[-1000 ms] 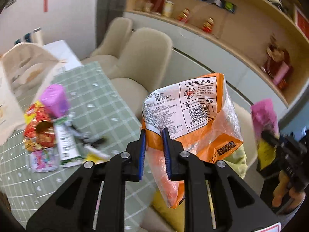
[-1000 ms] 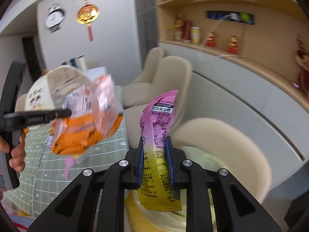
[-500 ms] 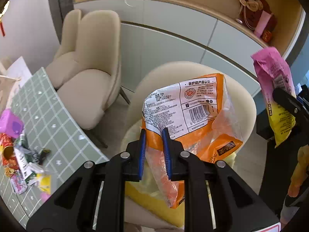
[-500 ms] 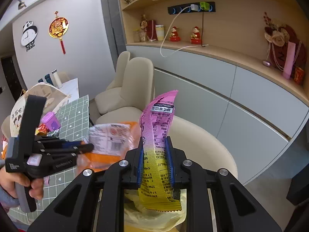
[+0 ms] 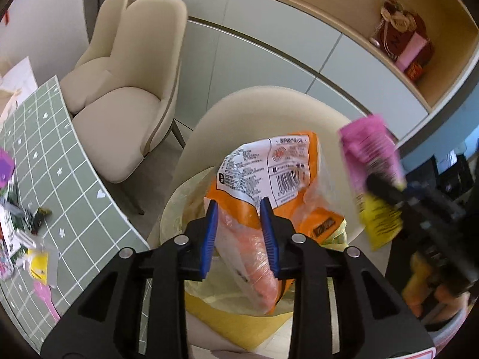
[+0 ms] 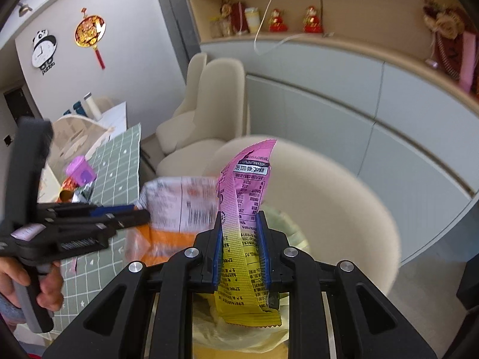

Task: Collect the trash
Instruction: 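Carry both items to the yellow-bagged bin and open both tools to drop them, then move both tools back over the snacks on the table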

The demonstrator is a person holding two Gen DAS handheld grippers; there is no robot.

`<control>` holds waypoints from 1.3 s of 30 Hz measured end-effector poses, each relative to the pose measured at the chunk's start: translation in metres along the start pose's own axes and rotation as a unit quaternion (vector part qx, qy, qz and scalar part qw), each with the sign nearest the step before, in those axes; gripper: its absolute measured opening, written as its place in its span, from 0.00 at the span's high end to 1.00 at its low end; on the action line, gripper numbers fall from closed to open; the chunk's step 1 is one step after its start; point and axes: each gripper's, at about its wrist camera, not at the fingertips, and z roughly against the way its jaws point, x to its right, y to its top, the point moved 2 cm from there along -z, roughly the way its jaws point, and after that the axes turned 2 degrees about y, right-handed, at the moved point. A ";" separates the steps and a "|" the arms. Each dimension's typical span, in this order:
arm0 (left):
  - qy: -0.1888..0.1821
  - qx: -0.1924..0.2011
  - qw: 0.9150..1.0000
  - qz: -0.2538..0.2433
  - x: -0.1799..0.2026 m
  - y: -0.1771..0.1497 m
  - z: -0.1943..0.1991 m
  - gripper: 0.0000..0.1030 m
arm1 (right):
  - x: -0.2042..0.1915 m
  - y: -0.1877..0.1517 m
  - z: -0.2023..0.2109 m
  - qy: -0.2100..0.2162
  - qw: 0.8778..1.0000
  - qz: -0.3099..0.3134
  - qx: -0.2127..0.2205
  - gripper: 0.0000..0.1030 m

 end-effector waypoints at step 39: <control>0.052 0.029 0.995 0.079 -0.078 -0.064 0.061 0.67 | -0.016 -0.048 -0.078 0.026 0.993 -0.002 -0.115 0.52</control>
